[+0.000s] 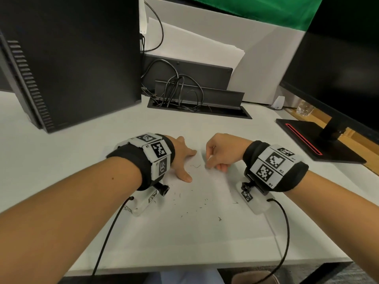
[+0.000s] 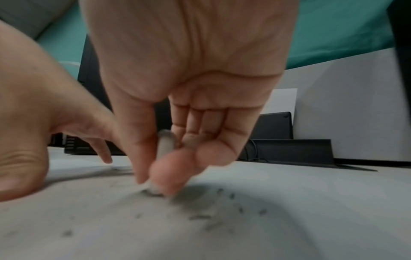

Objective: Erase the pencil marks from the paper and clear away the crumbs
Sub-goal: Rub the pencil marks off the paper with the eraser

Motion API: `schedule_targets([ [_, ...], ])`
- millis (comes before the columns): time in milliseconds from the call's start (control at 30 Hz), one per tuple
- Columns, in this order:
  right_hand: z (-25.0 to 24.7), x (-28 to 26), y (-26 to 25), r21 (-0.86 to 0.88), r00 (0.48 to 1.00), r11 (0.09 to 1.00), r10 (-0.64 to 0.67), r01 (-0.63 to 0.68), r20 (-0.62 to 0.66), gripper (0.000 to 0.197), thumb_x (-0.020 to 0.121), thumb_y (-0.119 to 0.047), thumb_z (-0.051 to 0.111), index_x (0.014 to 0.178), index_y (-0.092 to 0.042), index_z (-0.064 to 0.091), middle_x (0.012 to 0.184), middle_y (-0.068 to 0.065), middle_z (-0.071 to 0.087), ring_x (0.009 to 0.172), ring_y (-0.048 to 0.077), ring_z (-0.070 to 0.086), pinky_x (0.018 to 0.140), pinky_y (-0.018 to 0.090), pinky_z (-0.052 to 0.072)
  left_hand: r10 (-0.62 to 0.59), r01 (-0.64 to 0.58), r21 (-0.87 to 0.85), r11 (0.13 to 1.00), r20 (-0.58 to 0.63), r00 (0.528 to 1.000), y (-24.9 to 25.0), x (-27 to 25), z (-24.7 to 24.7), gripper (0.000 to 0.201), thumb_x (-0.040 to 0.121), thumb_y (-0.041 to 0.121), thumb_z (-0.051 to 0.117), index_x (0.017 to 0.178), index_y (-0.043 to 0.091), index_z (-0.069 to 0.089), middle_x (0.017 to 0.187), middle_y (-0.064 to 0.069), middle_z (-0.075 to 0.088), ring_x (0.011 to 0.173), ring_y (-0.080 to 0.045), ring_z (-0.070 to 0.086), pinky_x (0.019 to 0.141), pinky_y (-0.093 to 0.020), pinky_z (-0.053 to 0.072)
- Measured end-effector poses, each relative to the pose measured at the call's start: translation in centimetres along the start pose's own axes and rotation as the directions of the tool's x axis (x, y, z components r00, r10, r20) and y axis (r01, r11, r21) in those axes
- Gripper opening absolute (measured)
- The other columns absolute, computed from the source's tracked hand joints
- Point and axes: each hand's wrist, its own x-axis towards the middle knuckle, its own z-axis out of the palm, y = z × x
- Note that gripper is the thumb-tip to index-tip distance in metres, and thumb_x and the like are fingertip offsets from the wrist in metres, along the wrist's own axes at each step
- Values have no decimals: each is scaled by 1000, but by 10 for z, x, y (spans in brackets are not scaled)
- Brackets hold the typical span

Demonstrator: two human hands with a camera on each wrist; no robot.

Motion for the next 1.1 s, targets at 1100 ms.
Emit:
schedule_targets([
  [1100, 1, 11, -8, -18, 999, 1000, -11, 11, -30, 9, 74, -14, 73, 71, -6, 69, 57, 2, 61, 44, 4, 52, 47, 13, 44, 12, -14, -21, 1000, -95, 995, -1, 0, 13, 83, 85, 65, 45, 150, 24, 13, 145, -8, 21, 132, -31, 24, 102, -44, 32],
])
